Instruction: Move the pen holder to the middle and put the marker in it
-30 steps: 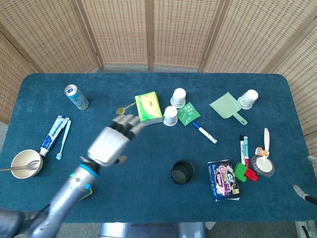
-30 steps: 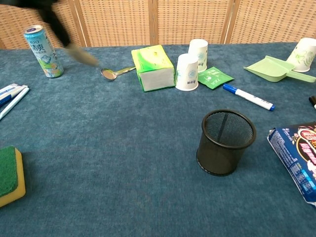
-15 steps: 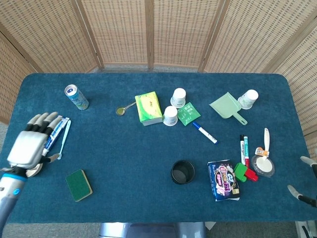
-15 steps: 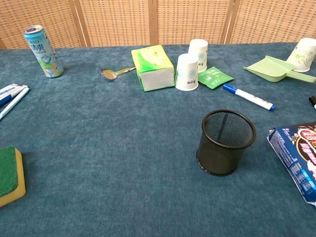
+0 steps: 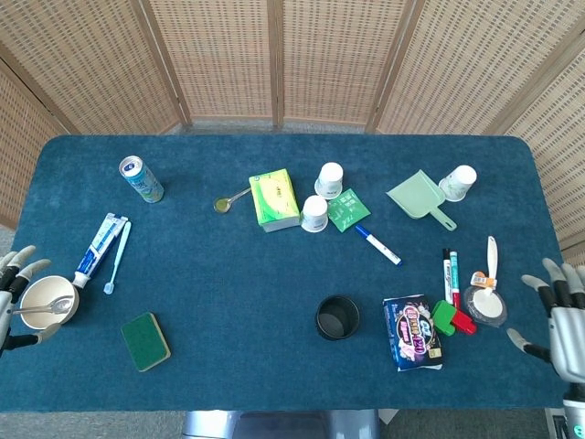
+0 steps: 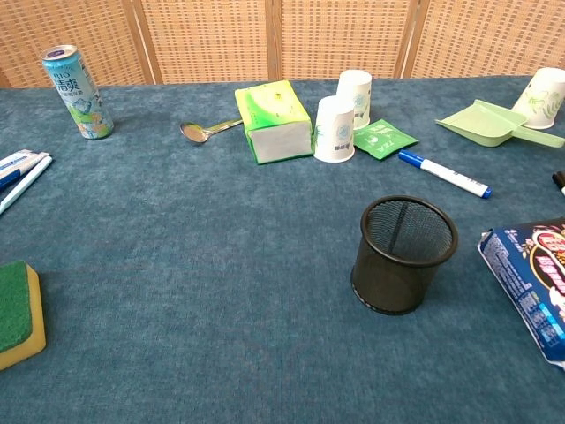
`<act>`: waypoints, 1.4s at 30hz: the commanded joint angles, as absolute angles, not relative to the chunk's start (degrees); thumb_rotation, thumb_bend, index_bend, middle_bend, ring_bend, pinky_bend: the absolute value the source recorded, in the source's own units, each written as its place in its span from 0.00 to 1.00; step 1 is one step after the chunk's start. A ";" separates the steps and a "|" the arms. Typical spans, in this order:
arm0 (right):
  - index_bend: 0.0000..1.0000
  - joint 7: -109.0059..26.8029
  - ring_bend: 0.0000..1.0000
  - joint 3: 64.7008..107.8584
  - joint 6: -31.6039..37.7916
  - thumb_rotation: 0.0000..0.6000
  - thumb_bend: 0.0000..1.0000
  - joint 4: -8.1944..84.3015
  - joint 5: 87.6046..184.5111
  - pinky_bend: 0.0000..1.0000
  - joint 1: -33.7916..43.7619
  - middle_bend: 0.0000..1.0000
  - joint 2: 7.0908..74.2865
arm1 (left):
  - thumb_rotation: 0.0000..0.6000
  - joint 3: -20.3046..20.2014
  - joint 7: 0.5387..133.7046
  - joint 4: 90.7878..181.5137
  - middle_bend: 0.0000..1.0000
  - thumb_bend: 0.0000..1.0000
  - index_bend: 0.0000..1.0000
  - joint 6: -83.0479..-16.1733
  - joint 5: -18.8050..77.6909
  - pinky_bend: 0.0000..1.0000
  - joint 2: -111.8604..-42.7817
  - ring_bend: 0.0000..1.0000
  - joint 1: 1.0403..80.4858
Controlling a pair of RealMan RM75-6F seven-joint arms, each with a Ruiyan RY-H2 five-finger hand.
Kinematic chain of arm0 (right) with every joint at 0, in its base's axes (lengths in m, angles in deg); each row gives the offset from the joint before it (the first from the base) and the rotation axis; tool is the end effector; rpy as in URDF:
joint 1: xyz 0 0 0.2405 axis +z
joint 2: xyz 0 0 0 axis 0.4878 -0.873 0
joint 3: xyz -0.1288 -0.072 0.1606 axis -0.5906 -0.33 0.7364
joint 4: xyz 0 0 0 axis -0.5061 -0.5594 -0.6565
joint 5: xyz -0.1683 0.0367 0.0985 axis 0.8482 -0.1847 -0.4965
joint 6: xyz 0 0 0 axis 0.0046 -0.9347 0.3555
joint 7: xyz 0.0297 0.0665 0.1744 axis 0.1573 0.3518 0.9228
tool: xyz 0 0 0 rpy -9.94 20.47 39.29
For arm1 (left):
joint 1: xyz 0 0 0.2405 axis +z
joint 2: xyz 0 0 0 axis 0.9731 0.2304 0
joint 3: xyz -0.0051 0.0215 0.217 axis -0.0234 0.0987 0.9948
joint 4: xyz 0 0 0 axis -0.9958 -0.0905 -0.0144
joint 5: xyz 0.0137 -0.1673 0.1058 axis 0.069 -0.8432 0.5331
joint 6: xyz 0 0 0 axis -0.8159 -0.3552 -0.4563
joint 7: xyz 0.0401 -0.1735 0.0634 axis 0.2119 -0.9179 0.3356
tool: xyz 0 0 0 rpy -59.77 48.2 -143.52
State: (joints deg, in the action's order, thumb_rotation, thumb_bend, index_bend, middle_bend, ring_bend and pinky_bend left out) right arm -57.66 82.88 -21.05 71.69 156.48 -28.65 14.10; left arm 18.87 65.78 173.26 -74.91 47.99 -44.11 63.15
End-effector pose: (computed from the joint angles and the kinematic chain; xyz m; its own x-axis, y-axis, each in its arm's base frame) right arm -0.2428 -0.2126 0.1887 0.5011 0.0614 0.8632 -0.8640 0.0916 0.4951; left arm -0.2461 0.2091 0.1816 0.3541 0.0983 0.9300 0.9335 0.0231 -0.3579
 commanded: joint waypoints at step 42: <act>0.41 -87.39 0.00 96.93 -1.50 1.00 0.28 46.36 102.39 0.02 15.52 0.00 53.10 | 1.00 10.70 63.22 171.83 0.00 0.09 0.19 -67.60 51.37 0.03 -43.37 0.00 66.88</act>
